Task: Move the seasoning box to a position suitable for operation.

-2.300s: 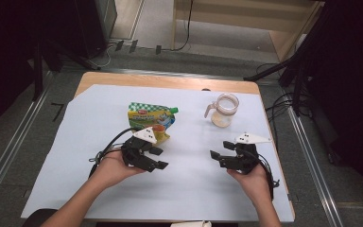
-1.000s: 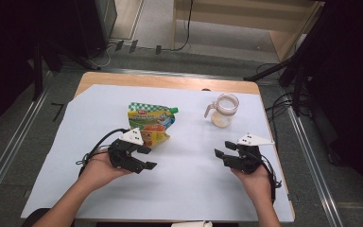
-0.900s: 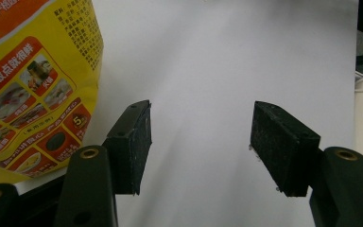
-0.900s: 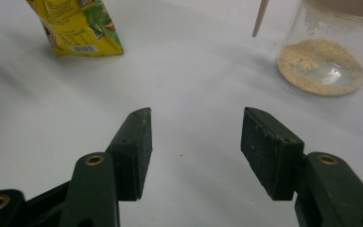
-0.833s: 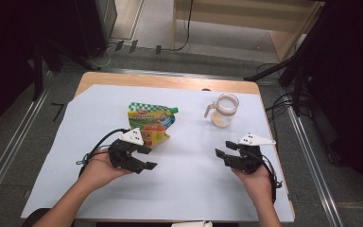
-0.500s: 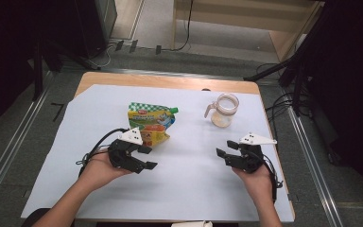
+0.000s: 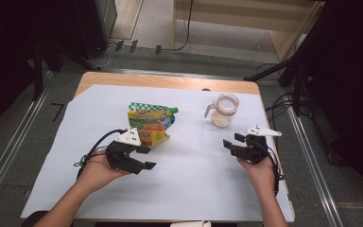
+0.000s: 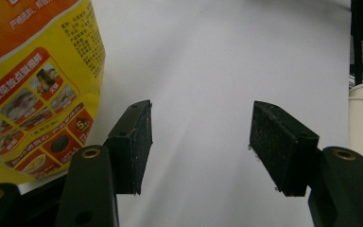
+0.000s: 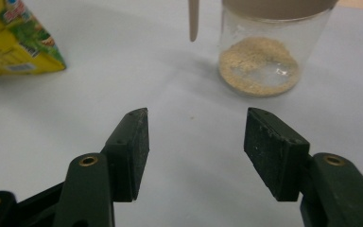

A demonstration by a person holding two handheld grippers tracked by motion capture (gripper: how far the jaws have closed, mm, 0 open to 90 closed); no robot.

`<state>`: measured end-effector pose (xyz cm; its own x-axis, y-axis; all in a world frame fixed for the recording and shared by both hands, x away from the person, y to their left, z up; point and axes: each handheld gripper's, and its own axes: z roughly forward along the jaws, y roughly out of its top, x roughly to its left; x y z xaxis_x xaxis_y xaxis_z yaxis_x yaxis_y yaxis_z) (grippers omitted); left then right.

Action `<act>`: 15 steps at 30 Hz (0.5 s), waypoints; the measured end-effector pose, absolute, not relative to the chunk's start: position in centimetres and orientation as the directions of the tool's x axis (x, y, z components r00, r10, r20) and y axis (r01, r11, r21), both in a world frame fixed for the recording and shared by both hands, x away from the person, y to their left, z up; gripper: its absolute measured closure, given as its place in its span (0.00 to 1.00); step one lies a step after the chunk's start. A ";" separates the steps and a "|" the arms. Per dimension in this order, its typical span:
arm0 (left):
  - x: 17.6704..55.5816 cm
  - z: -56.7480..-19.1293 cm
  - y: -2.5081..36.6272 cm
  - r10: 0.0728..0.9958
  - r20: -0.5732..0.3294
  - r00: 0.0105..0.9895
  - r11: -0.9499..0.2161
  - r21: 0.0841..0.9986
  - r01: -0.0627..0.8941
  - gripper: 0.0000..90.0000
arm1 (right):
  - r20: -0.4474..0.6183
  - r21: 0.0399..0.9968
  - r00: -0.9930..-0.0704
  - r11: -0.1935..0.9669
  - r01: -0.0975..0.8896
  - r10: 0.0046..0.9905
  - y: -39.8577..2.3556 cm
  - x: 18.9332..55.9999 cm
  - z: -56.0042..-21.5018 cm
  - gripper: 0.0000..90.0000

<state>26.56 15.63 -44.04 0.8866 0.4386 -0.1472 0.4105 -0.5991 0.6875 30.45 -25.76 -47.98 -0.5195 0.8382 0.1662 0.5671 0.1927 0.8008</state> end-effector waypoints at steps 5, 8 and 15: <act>26.1 -44.0 16.1 0.460 -0.120 0.880 -0.602 0.686 0.409 0.46 | 0.153 0.810 -0.497 0.180 0.559 0.854 -25.9 31.8 -48.0 0.47; 25.9 -43.9 16.4 0.474 -0.123 0.872 -0.591 0.690 0.418 0.46 | 0.135 0.820 -0.484 0.177 0.544 0.865 -25.7 32.8 -48.0 0.47; 25.8 -44.0 16.9 0.486 -0.133 0.864 -0.580 0.691 0.432 0.46 | 0.140 0.833 -0.406 0.115 0.541 0.903 -25.6 35.1 -47.7 0.35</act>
<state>25.78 16.85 -43.99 0.8638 0.4861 -0.1325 0.4321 -0.5796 0.6909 35.10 -25.60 -47.68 -0.4063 0.9030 0.1396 0.5412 0.1147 0.8330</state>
